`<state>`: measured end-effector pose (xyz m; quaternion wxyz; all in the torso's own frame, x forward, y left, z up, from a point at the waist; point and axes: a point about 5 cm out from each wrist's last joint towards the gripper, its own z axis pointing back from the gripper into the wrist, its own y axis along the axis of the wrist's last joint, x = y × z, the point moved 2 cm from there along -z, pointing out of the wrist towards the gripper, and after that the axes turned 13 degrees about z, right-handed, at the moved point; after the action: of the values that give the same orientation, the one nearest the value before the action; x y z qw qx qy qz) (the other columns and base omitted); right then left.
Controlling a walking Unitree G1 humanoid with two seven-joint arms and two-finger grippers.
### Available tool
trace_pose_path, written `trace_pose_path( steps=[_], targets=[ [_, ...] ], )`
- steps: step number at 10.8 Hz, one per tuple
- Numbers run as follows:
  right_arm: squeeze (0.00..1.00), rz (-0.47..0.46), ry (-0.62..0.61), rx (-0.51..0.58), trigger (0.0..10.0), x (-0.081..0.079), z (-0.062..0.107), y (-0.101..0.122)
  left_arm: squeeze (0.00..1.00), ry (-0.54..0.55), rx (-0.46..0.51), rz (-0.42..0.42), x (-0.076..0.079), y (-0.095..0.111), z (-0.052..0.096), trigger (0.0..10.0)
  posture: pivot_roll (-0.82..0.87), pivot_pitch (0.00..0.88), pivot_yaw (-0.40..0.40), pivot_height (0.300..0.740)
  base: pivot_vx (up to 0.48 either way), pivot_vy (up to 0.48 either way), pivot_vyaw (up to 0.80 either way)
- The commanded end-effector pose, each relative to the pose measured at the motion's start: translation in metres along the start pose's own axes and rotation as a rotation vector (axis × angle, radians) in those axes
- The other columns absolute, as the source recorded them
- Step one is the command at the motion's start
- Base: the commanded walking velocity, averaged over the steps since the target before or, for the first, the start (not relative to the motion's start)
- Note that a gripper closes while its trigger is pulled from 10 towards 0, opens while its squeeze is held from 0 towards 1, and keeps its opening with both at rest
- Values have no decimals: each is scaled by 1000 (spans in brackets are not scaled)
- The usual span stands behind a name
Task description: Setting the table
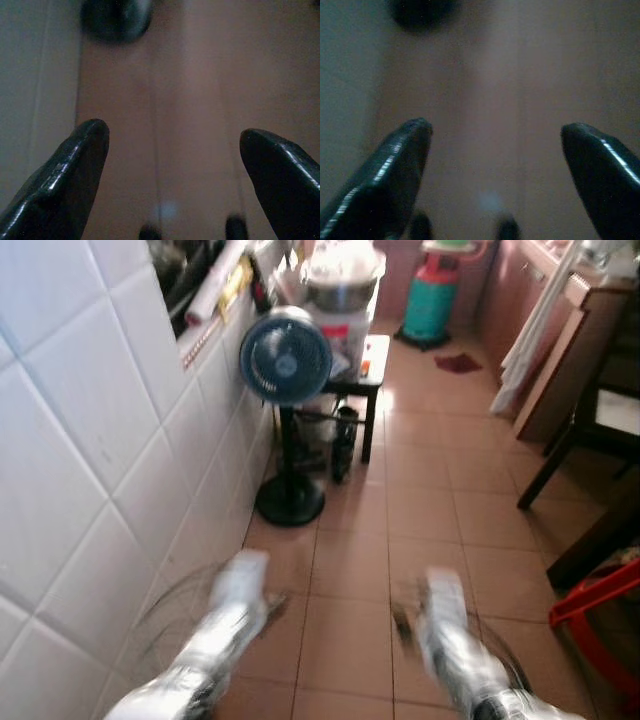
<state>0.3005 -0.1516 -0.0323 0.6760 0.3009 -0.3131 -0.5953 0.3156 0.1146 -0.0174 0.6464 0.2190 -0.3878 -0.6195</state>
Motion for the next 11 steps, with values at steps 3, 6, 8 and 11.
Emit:
trace_pose_path(
  steps=[3, 6, 8, 11],
  targets=[
    [0, 8, -4, 81, 10000, -2, 0, 10, 0, -16, 65, 8, -11, 9, 3, 10000, 21, 0, 13, 740, 0, 0, 0],
    [0, 54, 105, 314, 10000, -2, 5, 52, 0, -151, 233, -32, -9, 50, 8, 10000, 23, 0, 18, 740, 0, 0, 0],
    [0, 129, 56, 473, 10000, 20, 33, 72, 0, -287, 414, -98, -17, 81, 33, 10000, 32, 0, 16, 740, 0, 0, 0],
    [0, 113, -47, 594, 10000, 41, 84, 77, 0, -243, 507, -65, -41, 81, 84, 10000, 59, 0, 9, 740, 0, 0, 0]
  ],
)
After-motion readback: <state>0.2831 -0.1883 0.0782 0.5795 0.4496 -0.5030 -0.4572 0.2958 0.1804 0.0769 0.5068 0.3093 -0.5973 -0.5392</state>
